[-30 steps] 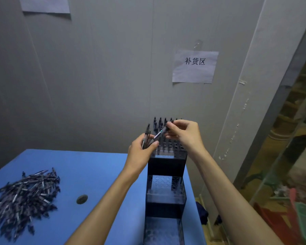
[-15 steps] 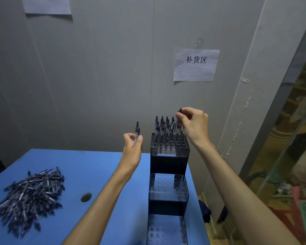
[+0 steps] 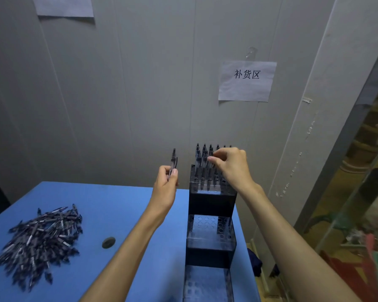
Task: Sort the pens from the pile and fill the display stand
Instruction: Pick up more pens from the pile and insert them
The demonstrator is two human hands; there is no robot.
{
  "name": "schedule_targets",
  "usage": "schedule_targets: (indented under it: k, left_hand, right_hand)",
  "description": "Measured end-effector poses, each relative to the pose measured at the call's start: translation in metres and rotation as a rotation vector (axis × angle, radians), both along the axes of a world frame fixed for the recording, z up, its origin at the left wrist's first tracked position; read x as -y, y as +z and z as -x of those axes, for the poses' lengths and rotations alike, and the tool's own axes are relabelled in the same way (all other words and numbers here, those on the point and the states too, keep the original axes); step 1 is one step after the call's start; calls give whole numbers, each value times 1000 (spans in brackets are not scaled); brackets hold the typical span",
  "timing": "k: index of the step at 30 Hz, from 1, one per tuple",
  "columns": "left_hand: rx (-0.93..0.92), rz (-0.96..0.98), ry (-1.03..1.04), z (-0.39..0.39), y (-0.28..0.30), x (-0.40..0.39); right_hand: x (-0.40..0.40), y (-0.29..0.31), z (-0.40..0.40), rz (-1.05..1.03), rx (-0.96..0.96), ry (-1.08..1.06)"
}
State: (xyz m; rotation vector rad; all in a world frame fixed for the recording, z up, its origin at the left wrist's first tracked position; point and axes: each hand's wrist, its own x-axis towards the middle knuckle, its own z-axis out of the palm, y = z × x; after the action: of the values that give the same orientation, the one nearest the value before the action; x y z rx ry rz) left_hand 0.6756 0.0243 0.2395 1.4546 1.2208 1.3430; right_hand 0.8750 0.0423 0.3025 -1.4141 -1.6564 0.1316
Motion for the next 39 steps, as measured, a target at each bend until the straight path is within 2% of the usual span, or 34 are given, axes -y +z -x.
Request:
schedule_targets:
  k: [4,15,18,21,23,27,31,33,35,39]
  left_hand:
    - [1,-44,-39,-2,4,3]
    - [-11,-31,-75,-13,8,1]
    - [-20,-72,-99,-16,14,2]
    - [-69,-130,-84,-22,21,4]
    - [-115,-170,-83,-28,26,7]
    - [-269,-229,-98,-34,28,8]
    - [-626,-340,18,-21,31,3]
    - [-755,-375,77,-10,35,2]
    - [-840,-393,94,1,37,0]
    - [-944,-402,100,15,37,-1]
  right_hand:
    - [2,-9,-1,24,-64,-11]
    - [5,-7,-13,42,58,-66]
    - [15,3,-11,29,-107,-6]
    - [27,14,-4,136,-367,212]
    - [29,17,-1,191,-434,320]
    - [29,11,-1,208,-564,356]
    - [24,9,-9,167,-647,299]
    - [19,8,-17,92,-591,202]
    - [16,9,-25,3,-452,78]
    - [16,13,-32,-98,-314,-49]
